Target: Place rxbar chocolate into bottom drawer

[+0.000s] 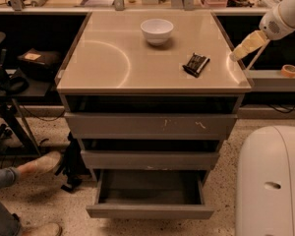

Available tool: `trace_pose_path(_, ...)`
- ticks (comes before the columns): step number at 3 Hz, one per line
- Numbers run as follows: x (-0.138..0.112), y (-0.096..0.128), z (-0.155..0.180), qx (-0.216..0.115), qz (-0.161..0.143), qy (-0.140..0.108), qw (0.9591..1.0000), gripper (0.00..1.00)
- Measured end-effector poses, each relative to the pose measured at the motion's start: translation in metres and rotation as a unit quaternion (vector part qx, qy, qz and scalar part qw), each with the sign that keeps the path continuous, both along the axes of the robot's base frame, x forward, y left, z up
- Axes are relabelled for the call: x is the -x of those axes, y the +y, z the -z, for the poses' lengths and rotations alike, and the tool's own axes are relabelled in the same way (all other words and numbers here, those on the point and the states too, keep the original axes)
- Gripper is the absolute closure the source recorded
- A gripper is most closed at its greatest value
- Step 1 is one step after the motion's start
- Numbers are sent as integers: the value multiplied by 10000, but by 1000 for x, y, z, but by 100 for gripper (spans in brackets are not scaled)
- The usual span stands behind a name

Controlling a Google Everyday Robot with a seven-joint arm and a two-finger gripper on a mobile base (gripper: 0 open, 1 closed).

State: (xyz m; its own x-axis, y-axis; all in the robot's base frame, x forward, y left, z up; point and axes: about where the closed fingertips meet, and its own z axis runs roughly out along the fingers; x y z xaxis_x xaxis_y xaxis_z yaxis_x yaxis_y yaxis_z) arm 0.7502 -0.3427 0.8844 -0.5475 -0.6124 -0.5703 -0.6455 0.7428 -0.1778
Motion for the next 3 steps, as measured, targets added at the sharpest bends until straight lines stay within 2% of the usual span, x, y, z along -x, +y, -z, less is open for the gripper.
trace_pose_path(1, -3, 16, 15, 30, -279, 140, 9995, 0)
trace_pose_path(2, -9, 45, 51, 36, -588, 495, 9970, 0)
trace_pose_path(3, -24, 83, 80, -29, -788, 700, 9944, 0)
